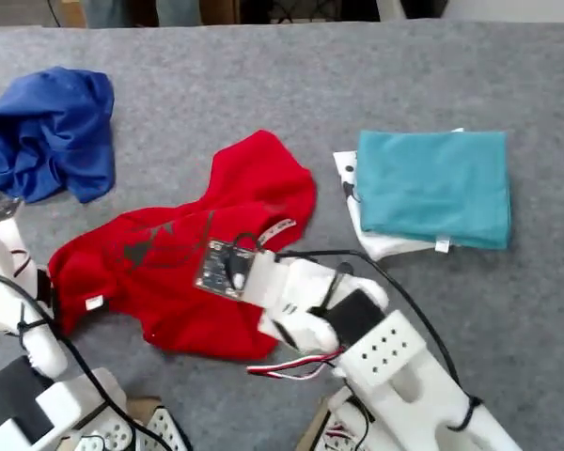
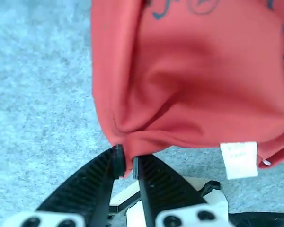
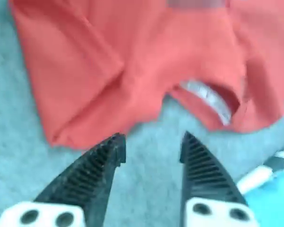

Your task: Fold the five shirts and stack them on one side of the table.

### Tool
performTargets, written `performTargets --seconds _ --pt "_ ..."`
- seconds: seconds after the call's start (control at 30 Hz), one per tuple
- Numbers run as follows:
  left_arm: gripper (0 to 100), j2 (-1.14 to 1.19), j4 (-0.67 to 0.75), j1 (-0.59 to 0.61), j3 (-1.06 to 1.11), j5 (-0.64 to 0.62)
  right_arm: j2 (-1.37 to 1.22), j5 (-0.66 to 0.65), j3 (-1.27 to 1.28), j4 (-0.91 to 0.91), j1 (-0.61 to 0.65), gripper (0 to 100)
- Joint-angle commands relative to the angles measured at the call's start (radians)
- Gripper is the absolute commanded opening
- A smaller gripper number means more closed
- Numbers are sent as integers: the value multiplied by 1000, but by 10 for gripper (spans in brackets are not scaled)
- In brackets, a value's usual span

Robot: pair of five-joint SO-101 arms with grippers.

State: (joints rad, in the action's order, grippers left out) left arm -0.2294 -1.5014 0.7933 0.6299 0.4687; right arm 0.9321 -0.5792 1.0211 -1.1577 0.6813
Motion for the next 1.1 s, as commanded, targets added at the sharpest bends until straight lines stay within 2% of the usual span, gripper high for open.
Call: performTargets --seconds 0.0,0.1,0.27,0.37,0.6,0.8,1.07 --pt "29 -21 -2 -33 1 -11 -101 149 -113 15 75 112" --pt "29 -21 -2 -38 1 -11 -255 338 -191 21 86 58" --pt "29 -21 -2 -33 1 -11 -544 609 -401 -77 86 108" --pt "29 -21 0 -33 2 -11 -705 718 -568 -172 87 115" --pt "29 -21 12 -31 18 -9 -1033 810 -852 -354 163 116" --pt "29 -21 49 -31 64 -8 -1227 856 -964 -371 183 116" --pt "29 -21 49 -31 76 -6 -1334 859 -1027 -367 178 116"
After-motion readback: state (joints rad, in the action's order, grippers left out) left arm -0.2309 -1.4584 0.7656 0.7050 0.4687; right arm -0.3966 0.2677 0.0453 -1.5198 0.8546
